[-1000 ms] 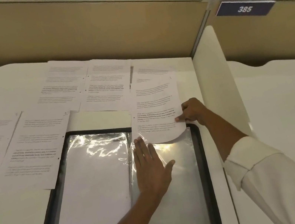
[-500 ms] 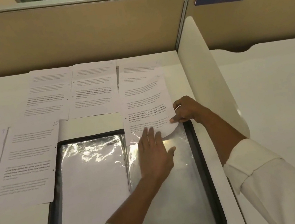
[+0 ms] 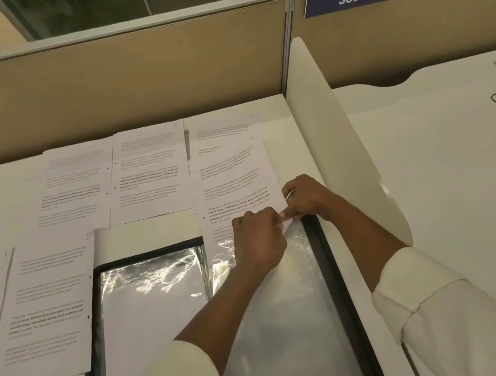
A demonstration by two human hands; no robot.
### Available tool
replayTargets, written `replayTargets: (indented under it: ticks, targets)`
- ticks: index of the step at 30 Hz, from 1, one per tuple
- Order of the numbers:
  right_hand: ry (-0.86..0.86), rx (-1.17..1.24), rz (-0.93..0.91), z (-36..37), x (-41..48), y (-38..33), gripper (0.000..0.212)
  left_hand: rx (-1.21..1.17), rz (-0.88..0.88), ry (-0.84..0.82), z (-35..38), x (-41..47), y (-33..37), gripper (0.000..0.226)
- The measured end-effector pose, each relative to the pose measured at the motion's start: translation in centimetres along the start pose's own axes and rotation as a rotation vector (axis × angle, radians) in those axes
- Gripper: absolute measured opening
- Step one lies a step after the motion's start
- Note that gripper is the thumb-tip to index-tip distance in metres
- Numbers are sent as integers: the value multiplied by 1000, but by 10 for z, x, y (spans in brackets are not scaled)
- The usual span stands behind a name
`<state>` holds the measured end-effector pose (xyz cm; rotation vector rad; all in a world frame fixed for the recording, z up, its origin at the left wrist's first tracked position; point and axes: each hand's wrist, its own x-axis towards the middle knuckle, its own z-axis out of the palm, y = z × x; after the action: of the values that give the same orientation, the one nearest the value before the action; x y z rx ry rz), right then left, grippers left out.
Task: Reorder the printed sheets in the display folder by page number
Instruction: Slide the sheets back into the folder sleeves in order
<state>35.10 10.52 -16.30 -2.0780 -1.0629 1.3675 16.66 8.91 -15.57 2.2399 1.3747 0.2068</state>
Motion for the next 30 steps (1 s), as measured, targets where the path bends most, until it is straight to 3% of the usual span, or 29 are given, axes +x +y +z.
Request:
replayTargets:
  ticks: [6, 11, 19, 24, 30]
  targets:
    - [32, -60, -59, 1, 6, 4, 40, -41, -12, -87, 1, 7, -6, 15]
    - [44, -76, -113, 2, 3, 6, 39, -122, -20, -65, 3, 0, -12, 12]
    - [33, 74, -127, 1, -5, 10, 34, -390, -137, -83, -3, -2, -3, 19]
    - [54, 115, -104, 4, -6, 15, 31, -481, -179, -50, -8, -3, 7, 12]
    - [82, 93, -81, 9, -3, 21, 34, -384, -124, -2, -3, -7, 13, 17]
